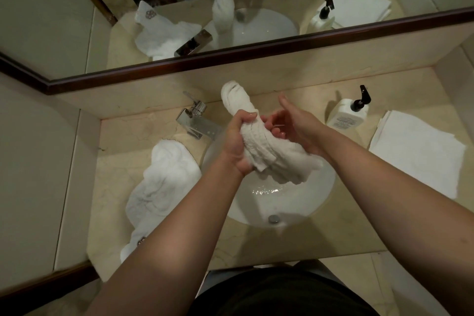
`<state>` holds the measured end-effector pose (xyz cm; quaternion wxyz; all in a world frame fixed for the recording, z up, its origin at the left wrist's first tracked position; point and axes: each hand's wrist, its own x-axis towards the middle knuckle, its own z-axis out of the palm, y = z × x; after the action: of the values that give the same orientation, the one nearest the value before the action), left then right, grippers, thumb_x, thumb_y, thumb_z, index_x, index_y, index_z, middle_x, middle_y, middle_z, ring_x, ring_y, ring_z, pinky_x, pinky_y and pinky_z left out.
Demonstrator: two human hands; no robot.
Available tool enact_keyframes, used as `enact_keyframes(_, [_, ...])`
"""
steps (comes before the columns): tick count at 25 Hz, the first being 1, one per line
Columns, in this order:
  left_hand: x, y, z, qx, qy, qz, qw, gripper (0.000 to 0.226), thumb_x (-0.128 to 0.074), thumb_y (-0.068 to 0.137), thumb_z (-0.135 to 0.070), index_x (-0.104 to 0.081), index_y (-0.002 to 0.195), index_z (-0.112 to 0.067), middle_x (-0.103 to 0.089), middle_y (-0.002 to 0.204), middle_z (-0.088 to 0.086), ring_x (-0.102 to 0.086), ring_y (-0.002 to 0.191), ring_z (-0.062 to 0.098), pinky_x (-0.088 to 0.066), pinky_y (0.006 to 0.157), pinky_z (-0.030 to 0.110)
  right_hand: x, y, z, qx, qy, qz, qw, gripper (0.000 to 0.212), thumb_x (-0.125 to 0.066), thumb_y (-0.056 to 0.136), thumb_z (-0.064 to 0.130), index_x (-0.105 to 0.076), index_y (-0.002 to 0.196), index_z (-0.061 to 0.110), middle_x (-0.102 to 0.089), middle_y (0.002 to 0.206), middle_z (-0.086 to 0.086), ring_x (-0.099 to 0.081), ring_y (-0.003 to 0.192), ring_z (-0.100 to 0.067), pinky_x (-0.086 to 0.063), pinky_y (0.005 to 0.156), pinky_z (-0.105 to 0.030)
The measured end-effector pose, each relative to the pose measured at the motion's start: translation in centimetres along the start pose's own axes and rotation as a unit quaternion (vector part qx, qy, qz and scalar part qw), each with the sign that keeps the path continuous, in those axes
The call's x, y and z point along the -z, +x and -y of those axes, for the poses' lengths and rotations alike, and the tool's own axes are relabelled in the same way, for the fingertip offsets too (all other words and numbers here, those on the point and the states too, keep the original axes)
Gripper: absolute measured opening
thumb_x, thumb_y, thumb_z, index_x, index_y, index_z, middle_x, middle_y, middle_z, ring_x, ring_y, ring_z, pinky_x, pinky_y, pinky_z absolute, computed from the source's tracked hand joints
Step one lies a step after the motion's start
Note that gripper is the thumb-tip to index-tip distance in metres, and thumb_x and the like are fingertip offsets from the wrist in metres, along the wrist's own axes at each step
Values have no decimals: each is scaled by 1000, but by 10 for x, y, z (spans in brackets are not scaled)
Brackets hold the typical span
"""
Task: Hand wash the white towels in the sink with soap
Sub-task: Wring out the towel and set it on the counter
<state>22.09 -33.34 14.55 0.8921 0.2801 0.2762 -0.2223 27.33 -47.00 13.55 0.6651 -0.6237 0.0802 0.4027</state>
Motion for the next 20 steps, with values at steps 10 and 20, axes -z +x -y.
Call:
enact_keyframes(10, [17, 21, -15, -115, 5, -137, 984, 19, -66, 88, -12, -67, 70, -8, -68, 78, 8, -66, 72, 18, -56, 71, 33, -20, -32, -1, -96, 24, 147, 984, 47, -51, 92, 53, -64, 104, 9, -68, 75, -5, -65, 58, -15, -53, 53, -24])
enact_keyframes(20, [36, 26, -9, -135, 154, -178, 962, 22, -51, 91, -23, -53, 93, -2, -55, 82, 6, -56, 91, 25, -51, 78, 34, -27, -21, -32, -7, -86, -31, 996, 31, -76, 81, 16, -64, 110, 16, -71, 89, -7, -65, 66, -15, -52, 59, -27])
